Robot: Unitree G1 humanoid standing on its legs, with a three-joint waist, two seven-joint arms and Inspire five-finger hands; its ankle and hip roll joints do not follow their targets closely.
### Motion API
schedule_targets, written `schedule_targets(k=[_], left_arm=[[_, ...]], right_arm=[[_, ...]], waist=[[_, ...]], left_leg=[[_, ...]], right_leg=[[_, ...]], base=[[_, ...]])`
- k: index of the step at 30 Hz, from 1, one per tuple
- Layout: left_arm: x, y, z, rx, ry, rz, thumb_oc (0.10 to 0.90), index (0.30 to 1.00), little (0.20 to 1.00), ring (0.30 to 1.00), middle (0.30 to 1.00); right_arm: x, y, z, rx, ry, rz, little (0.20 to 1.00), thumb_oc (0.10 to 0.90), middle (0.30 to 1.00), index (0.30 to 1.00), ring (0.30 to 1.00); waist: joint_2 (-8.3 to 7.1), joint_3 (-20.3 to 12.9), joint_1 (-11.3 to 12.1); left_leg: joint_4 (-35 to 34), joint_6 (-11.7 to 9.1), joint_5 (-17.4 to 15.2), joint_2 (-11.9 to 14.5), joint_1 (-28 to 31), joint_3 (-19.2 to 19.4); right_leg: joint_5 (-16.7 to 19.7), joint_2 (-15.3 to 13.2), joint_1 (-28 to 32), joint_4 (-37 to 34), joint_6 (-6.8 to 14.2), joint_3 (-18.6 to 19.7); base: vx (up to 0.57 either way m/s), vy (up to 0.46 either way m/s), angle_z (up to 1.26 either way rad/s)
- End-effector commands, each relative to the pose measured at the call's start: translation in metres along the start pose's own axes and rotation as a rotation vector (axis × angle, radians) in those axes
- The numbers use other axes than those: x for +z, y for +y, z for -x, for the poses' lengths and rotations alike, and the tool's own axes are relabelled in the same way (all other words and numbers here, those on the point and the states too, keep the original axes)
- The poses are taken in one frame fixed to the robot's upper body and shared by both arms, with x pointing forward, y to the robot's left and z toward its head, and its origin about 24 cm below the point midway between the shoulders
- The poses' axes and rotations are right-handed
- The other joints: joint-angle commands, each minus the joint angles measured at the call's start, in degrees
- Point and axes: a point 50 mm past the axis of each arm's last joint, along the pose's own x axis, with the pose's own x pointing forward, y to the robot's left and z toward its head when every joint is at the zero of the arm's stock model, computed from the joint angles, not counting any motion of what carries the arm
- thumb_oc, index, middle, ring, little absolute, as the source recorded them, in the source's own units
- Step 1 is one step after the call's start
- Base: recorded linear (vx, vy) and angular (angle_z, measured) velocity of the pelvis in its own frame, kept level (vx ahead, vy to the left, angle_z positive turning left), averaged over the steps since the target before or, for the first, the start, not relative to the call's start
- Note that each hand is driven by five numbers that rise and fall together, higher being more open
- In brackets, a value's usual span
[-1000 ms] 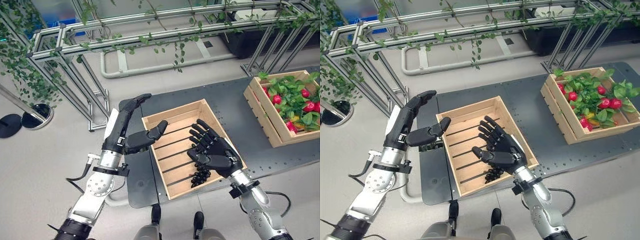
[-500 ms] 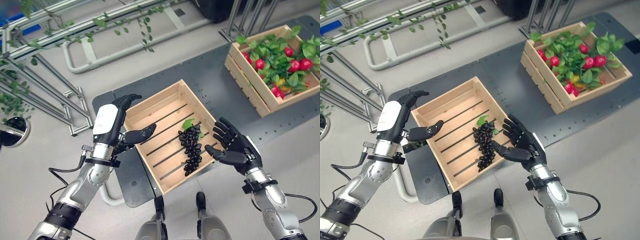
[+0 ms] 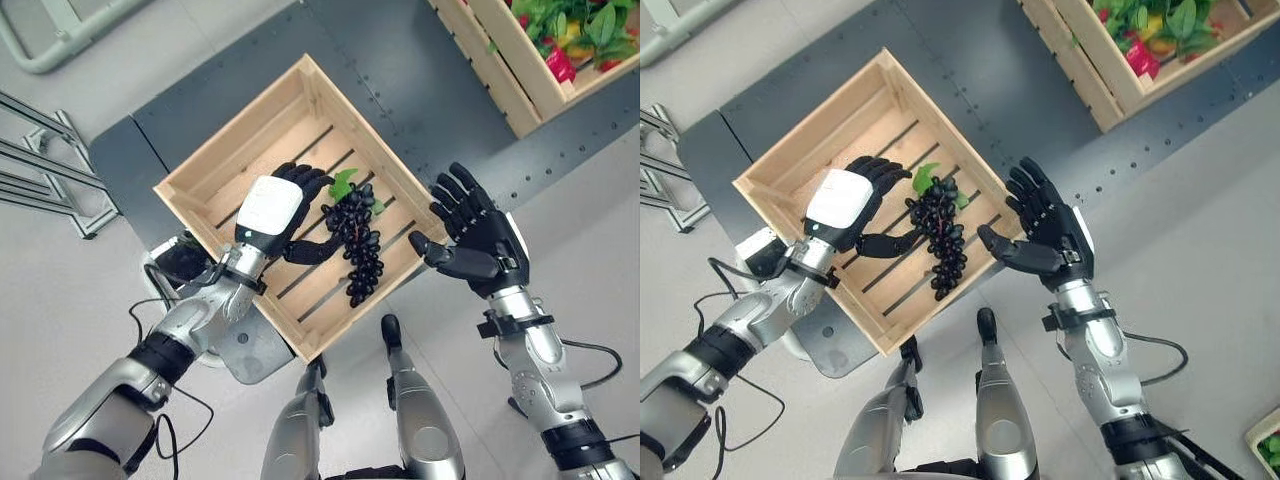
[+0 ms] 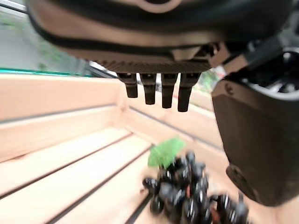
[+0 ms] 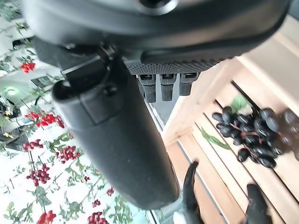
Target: Pick up the fruits from the basket on one side to the basket on the other side
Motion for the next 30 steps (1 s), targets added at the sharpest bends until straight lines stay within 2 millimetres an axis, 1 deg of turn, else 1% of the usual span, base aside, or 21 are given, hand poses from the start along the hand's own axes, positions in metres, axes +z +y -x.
schedule_targets(k=[1,3,6,7,10,14,18,20,24,29,30], left_arm=[[-0.018,0.039,-0.017,0.157,-0.032,-0.156,0.800,0.900,0.900,0.900,0.900],[-0.016,0.044,-0.025,0.138,-0.065,-0.233,0.800,0.900,0.900,0.900,0.900],[-0.014,0.047,-0.030,0.132,-0.089,-0.296,0.800,0.900,0.900,0.900,0.900],[-0.014,0.048,-0.032,0.129,-0.100,-0.334,0.800,0.900,0.900,0.900,0.900],[-0.013,0.054,-0.035,0.145,-0.140,-0.426,0.800,0.900,0.900,0.900,0.900],[-0.007,0.064,-0.047,0.177,-0.197,-0.553,0.800,0.900,0.900,0.900,0.900],[0.000,0.066,-0.052,0.210,-0.227,-0.588,0.800,0.900,0.900,0.900,0.900],[0.005,0.066,-0.054,0.237,-0.258,-0.607,0.800,0.900,0.900,0.900,0.900],[0.014,0.067,-0.058,0.271,-0.307,-0.642,0.800,0.900,0.900,0.900,0.900],[0.019,0.063,-0.065,0.236,-0.315,-0.686,0.800,0.900,0.900,0.900,0.900],[0.019,0.058,-0.067,0.192,-0.305,-0.705,0.800,0.900,0.900,0.900,0.900]], right_arm=[[0.045,0.010,-0.003,0.062,-0.268,0.001,0.900,0.800,0.900,0.900,0.900],[0.047,0.012,-0.006,0.077,-0.284,-0.002,0.900,0.800,0.900,0.900,0.900],[0.048,0.016,-0.009,0.087,-0.292,-0.013,0.900,0.800,0.900,0.900,0.900],[0.049,0.017,-0.010,0.093,-0.298,-0.043,0.900,0.800,0.900,0.900,0.900],[0.051,0.020,-0.013,0.106,-0.320,-0.092,0.900,0.800,0.900,0.900,0.900],[0.055,0.030,-0.018,0.125,-0.340,-0.112,0.900,0.800,0.900,0.900,0.900],[0.054,0.035,-0.020,0.115,-0.345,-0.134,0.900,0.800,0.900,0.900,0.900],[0.051,0.041,-0.021,0.113,-0.351,-0.155,0.900,0.800,0.900,0.900,0.900],[0.051,0.046,-0.025,0.115,-0.357,-0.178,0.900,0.800,0.900,0.900,0.900],[0.051,0.054,-0.030,0.127,-0.354,-0.192,0.900,0.800,0.900,0.900,0.900],[0.049,0.056,-0.032,0.126,-0.354,-0.199,0.900,0.800,0.900,0.900,0.900]], waist=[[-2.61,-1.90,-1.45],[-2.68,-0.78,-1.83],[-2.66,-0.04,-1.81],[-2.63,0.25,-1.78],[-2.82,0.66,-1.60],[-3.38,0.66,-1.35],[-3.85,0.66,-1.00],[-4.46,0.66,-0.55],[-4.86,0.66,-0.27],[-5.24,0.66,-0.36],[-5.38,0.66,-0.37]], left_leg=[[8.75,-3.17,-1.65,1.98,-4.72,0.34],[9.52,-3.37,-1.49,1.96,-5.85,0.57],[9.11,-3.29,-1.31,1.79,-5.88,0.81],[8.87,-3.22,-1.29,1.71,-5.85,1.11],[8.42,-3.02,-1.22,1.47,-5.82,1.14],[8.51,-2.86,-1.06,1.16,-7.01,0.65],[8.83,-2.73,-1.24,1.18,-7.55,0.30],[8.42,-2.54,-1.25,1.07,-7.61,-0.21],[8.41,-2.56,-1.13,1.00,-8.26,-0.48],[8.76,-2.58,-1.13,1.02,-9.00,-0.56],[8.87,-2.53,-1.17,1.09,-9.22,-0.51]], right_leg=[[-1.32,0.98,-3.55,7.85,-2.91,0.83],[-1.00,0.84,-4.05,7.78,-2.82,0.79],[-0.78,0.67,-3.92,7.27,-2.73,0.74],[-0.69,0.60,-3.77,6.85,-2.72,0.55],[-0.44,0.60,-3.67,6.38,-2.66,0.33],[0.03,0.73,-4.69,6.47,-2.59,0.11],[0.04,0.75,-4.98,6.66,-2.50,-0.17],[0.46,0.84,-4.65,5.93,-2.39,-0.29],[1.02,1.15,-5.18,5.62,-2.27,-0.21],[1.36,1.28,-5.85,5.60,-2.22,0.10],[1.42,1.29,-6.11,5.66,-2.21,0.13]], base=[[-0.04,0.021,-0.07],[-0.07,0.031,-0.04],[-0.05,0.017,-0.01],[-0.04,0.015,-0.04],[-0.04,0.002,-0.02],[-0.04,-0.017,0.02],[-0.01,-0.052,0.00],[0.00,-0.077,0.01],[0.00,-0.028,0.01],[0.00,-0.003,0.01],[0.00,0.000,0.00]])
